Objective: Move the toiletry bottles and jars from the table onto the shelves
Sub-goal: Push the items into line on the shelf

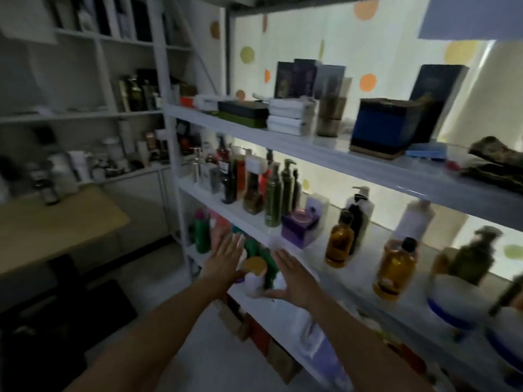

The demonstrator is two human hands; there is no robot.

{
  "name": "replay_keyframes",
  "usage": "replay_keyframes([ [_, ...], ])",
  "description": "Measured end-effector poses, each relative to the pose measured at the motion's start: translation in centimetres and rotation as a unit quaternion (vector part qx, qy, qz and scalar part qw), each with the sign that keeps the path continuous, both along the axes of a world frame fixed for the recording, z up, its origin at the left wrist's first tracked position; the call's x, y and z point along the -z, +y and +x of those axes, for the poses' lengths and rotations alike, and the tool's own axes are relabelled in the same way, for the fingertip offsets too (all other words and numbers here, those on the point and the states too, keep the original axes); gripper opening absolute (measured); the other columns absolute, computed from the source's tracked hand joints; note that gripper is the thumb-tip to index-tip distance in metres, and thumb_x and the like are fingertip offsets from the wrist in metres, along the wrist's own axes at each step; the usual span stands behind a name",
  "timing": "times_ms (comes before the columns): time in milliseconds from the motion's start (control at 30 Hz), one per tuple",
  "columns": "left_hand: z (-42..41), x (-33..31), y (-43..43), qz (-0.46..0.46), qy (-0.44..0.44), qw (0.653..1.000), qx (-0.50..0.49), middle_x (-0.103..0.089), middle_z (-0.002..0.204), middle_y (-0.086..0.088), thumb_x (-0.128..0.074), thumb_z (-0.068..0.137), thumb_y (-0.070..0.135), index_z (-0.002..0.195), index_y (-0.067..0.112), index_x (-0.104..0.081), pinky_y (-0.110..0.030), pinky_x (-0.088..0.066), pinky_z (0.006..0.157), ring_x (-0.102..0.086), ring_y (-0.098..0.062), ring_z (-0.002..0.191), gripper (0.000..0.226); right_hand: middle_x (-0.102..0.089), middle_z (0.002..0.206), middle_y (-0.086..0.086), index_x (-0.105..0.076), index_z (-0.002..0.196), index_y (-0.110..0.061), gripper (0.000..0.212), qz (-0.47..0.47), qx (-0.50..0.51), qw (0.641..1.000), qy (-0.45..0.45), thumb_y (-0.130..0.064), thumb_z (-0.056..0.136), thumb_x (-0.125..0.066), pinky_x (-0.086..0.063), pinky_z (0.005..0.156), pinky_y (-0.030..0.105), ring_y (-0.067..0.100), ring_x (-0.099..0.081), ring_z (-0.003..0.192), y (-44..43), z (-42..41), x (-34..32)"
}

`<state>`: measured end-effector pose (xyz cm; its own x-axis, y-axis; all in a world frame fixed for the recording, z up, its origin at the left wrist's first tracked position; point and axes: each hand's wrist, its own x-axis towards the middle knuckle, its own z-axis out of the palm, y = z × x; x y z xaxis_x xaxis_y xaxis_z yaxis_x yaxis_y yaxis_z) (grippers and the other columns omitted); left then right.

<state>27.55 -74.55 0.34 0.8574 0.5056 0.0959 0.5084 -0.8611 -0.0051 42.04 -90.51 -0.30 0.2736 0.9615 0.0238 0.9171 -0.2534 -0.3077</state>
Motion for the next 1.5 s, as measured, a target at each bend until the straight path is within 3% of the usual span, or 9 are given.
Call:
replay_keyframes([
  [100,-4.0,-0.2,5.4,0.012,-0.031,0.993,-0.112,0.011,0.159,-0.002,-0.031,0.097,0.054,0.15,0.017,0.009,-0.036,0.008,0.117,0.01,-0.019,0.147,0.076,0.013,0.157,-0.007,0.008,0.15,-0.021,0.13,-0.005,-0.045,0.999,-0.006,-0.099,0.05,-0.016,-0.006,0.12,0.037,0.011,0.009,0.146,7.7,-1.8,-0.9],
  [200,-6.7,0.4,9.7,-0.006,-0.049,0.98,-0.19,0.014,0.159,-0.001,-0.026,0.097,0.056,0.15,0.016,0.012,-0.037,0.01,0.116,0.013,-0.019,0.146,0.077,0.015,0.157,-0.008,0.011,0.149,-0.025,0.123,0.006,-0.099,0.995,-0.012,-0.097,0.054,-0.02,-0.006,0.12,0.039,0.011,0.01,0.145,14.0,-3.6,-2.1],
  [333,-8.5,0.6,14.4,0.004,-0.045,0.971,-0.235,0.015,0.158,-0.002,-0.028,0.099,0.052,0.15,0.015,0.012,-0.039,0.007,0.119,0.015,-0.02,0.146,0.075,0.014,0.156,-0.009,0.01,0.149,-0.02,0.107,0.008,-0.152,0.988,-0.042,-0.075,0.076,-0.046,-0.001,0.119,0.035,0.011,0.01,0.145,21.5,-5.0,-2.2],
  [433,-9.3,0.1,19.2,0.029,-0.039,0.961,-0.271,0.019,0.157,-0.002,-0.026,0.099,0.053,0.15,0.015,0.014,-0.038,0.008,0.118,0.017,-0.02,0.145,0.075,0.019,0.153,-0.013,0.013,0.149,-0.023,0.109,0.005,-0.19,0.981,-0.047,-0.08,0.072,-0.039,-0.003,0.12,0.04,0.009,0.012,0.144,28.1,-5.3,-2.4],
  [567,-10.6,-1.6,27.3,0.03,-0.044,0.945,-0.322,0.018,0.158,-0.003,-0.029,0.098,0.054,0.15,0.015,0.013,-0.04,0.006,0.119,0.015,-0.021,0.146,0.077,0.015,0.156,-0.009,0.012,0.149,-0.021,0.101,0.025,-0.236,0.971,-0.043,-0.065,0.082,-0.049,0.0,0.118,0.035,0.011,0.011,0.145,37.2,-5.6,-4.0],
  [833,-13.0,-4.3,38.6,0.054,-0.058,0.903,-0.422,0.016,0.158,-0.004,-0.026,0.097,0.055,0.15,0.014,0.012,-0.04,0.007,0.118,0.015,-0.022,0.146,0.077,0.018,0.157,-0.007,0.012,0.149,-0.02,0.102,0.021,-0.315,0.948,-0.039,-0.067,0.082,-0.048,-0.004,0.118,0.036,0.011,0.015,0.144,52.8,-6.8,-5.3],
  [1267,-21.0,-2.0,55.2,0.043,-0.035,0.872,-0.486,0.018,0.158,-0.005,-0.026,0.095,0.058,0.15,0.013,0.014,-0.041,0.006,0.118,0.018,-0.023,0.145,0.082,0.023,0.155,-0.01,0.014,0.149,-0.022,0.108,-0.058,-0.354,0.933,-0.028,-0.072,0.078,-0.05,-0.006,0.118,0.04,0.013,0.015,0.145,72.5,-14.1,-1.6],
  [1500,-26.7,-2.7,67.9,0.047,-0.047,0.87,-0.489,0.019,0.157,-0.006,-0.035,0.094,0.057,0.149,0.014,0.015,-0.04,0.009,0.116,0.018,-0.023,0.145,0.086,0.021,0.156,-0.008,0.016,0.148,-0.022,0.111,-0.017,-0.306,0.952,-0.006,-0.068,0.077,-0.056,-0.011,0.119,0.038,0.016,0.007,0.146,85.3,-19.7,-2.7],
])
